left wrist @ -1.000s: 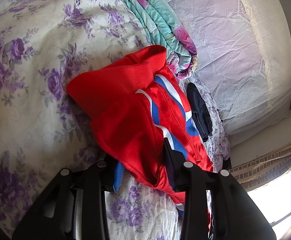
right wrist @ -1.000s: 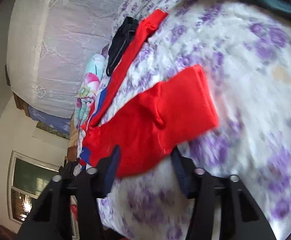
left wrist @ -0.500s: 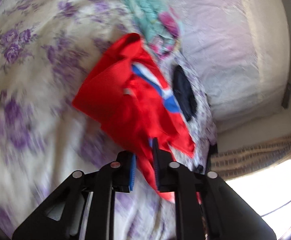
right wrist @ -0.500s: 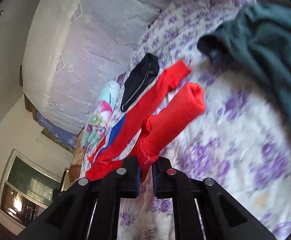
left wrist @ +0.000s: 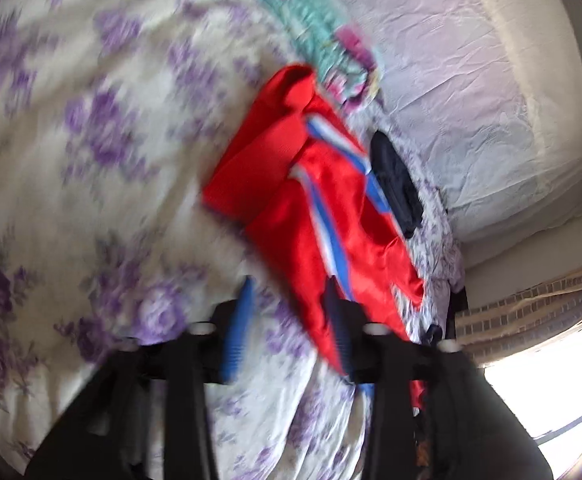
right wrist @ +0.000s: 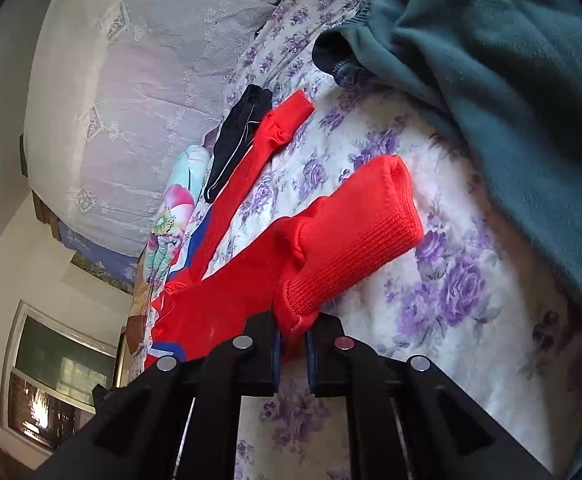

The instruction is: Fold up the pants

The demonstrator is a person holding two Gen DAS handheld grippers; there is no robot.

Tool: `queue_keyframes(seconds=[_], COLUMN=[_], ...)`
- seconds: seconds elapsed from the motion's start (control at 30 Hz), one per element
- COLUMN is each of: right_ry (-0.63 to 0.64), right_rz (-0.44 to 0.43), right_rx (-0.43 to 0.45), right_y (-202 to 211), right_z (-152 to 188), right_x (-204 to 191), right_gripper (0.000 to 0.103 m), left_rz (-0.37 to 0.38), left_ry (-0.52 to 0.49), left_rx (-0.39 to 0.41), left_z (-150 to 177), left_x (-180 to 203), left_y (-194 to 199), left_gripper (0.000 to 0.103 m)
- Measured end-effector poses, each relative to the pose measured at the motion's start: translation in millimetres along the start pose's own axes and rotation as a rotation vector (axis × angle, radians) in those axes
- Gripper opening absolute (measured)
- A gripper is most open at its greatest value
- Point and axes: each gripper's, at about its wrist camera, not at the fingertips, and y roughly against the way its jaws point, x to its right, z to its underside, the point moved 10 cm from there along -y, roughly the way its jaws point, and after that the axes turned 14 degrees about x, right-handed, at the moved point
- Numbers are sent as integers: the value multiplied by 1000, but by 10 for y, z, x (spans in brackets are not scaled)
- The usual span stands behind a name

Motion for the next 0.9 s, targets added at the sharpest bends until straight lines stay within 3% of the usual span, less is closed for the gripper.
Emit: queue_keyframes(seconds=[0.1,0.2,0.27,0.33,0.53,0.73,0.8,0.87,0.9], right_ry=[-12,-10,-10,-11,-9,-11,-12,-9,-7], right_rz=[0,-1,-5,-3,-9,-10,-9,-10,-12], right_rx=[-1,1,0,0,0,6,6,9,12], right_y=[1,13,16,24,17,27,26,33,38], right_z=[34,28,35,35,38,38,33,26,19], right_x=[62,72,77,78,69,57,53,36,22], right_gripper=[11,11,11,11,11,11,11,11,10], left_rz=[23,-49,-63,-75,-53,-7,4,6,7], left_ry=[3,15,49,79,127,197,195,198,198], left_rx=[28,14,-7,-21,-3,30,29,27,33], left_z=[-68,-117,-113,-70,19,-100,-133,-142,-151], left_x=[133,61,-25,-120,-199,-197,-169,-171,-172], left_y=[-27,-216,-330,-370,-183,-400,-455,-439,-411], left_gripper=[45,45,36,33,33,32,30,13,12])
